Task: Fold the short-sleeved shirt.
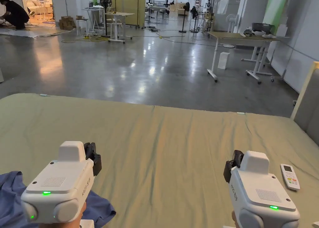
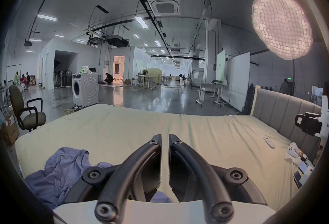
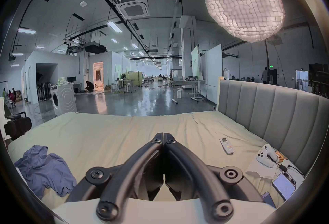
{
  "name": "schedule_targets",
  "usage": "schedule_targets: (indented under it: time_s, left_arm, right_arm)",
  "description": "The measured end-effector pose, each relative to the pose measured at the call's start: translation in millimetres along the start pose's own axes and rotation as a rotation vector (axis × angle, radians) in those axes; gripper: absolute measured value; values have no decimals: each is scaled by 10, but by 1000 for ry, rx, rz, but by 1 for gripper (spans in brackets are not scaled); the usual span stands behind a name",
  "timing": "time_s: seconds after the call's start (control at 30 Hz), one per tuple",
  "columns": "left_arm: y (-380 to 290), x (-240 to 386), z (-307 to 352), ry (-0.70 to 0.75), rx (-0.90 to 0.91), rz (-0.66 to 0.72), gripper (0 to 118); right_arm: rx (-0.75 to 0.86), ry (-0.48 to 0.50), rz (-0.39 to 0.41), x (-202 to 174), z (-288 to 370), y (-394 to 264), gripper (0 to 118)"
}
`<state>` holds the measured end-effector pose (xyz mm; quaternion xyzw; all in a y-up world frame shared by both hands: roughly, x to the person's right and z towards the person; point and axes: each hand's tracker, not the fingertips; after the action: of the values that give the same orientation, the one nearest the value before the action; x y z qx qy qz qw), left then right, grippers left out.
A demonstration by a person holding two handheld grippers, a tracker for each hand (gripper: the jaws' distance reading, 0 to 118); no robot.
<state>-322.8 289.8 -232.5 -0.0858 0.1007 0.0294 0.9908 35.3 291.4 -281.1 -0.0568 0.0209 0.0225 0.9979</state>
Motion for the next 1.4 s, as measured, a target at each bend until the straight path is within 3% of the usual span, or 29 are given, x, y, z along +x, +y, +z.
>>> schedule_targets:
  time_s: [0.17, 0.5, 0.57, 0.63, 0.7, 0.73, 0.8, 1.0, 1.13, 1.23, 1.27, 1.33, 1.4]
  left_arm:
    - [-120, -401, 12, 34, -137, -18, 8]
    - [-549, -1861, 38, 163, -413, 86, 8]
    - [-694, -2117, -31, 221, -484, 102, 21]
    - [-835, -2331, -73, 179, -535, 151, 50]
    - [-989, -2522, -137, 162, -577, 223, 88]
    - [-1065, -2590, -172, 169, -598, 251, 98]
    - [-1230, -2691, -257, 218, -648, 254, 104]
    - [-1672, -2747, -450, 236, -807, 225, 98]
    - [-1707, -2526, -480, 276, -806, 38, 93]
    - [-1634, -2370, -517, 291, -808, 47, 67]
    - [-1633, -2359, -496, 292, -788, 19, 53]
    - [-1618, -2299, -517, 292, -784, -12, 11]
    - [-1665, -2362, -549, 291, -789, -12, 9]
  right_arm:
    - [-27, 31, 17, -112, -22, -98, 0]
    - [-87, 122, 57, -479, -127, -276, 0]
    - [-98, 136, 62, -553, -108, -267, 0]
    - [-118, 157, 61, -609, -122, -296, 0]
    - [-137, 175, 61, -640, -163, -360, 0]
    - [-144, 178, 69, -667, -167, -375, 0]
    - [-153, 184, 84, -716, -168, -397, 0]
    - [-182, 186, 111, -764, -202, -481, 0]
    - [-197, 181, 125, -791, -191, -495, 0]
    - [-203, 181, 126, -803, -185, -551, 0]
    - [-205, 181, 120, -806, -180, -572, 0]
    - [-220, 186, 115, -828, -155, -582, 0]
    - [-229, 189, 119, -840, -139, -611, 0]
